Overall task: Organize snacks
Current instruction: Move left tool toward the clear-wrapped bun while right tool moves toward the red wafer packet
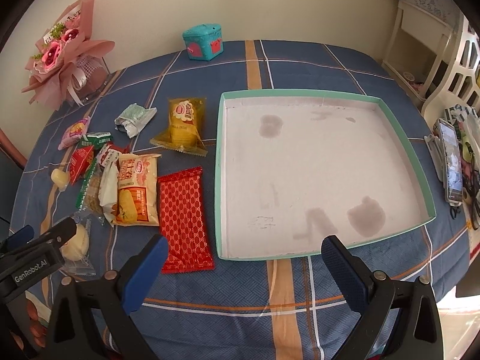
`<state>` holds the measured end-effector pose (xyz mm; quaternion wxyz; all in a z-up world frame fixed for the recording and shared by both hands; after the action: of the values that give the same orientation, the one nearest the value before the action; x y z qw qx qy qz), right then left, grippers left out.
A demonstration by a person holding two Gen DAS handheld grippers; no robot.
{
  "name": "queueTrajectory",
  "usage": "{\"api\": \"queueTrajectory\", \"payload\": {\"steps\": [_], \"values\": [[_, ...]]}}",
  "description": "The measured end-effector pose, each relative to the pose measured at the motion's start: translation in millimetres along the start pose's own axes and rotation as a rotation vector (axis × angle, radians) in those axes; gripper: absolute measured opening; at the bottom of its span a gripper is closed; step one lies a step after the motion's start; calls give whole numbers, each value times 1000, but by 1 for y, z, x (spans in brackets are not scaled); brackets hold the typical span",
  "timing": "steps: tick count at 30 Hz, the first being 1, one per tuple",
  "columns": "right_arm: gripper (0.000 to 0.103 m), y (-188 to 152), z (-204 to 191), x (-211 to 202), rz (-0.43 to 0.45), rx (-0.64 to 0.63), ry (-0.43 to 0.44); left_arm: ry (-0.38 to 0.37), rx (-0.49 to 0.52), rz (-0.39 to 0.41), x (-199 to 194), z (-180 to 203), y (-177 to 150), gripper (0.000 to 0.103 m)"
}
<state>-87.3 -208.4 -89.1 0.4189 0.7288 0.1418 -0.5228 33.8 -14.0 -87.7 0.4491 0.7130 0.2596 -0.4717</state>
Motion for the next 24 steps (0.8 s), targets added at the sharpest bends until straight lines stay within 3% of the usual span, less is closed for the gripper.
{"api": "queueTrajectory", "payload": {"steps": [24], "values": [[103,-3,-3,5,-11,-16,-6,-11,6,-4,-1,4,-1,103]]}}
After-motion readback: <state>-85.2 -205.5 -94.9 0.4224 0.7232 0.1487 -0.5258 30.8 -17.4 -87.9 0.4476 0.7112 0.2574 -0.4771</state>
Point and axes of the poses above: each gripper's, at about its wrist camera, not at the fingertips, and x roughly the way its jaws point, z to its right, y to its top, the point moved 7 cm from there along x, roughly the way its jaws point, and after that the axes turned 9 degrees about x, right-handed, at the moved point
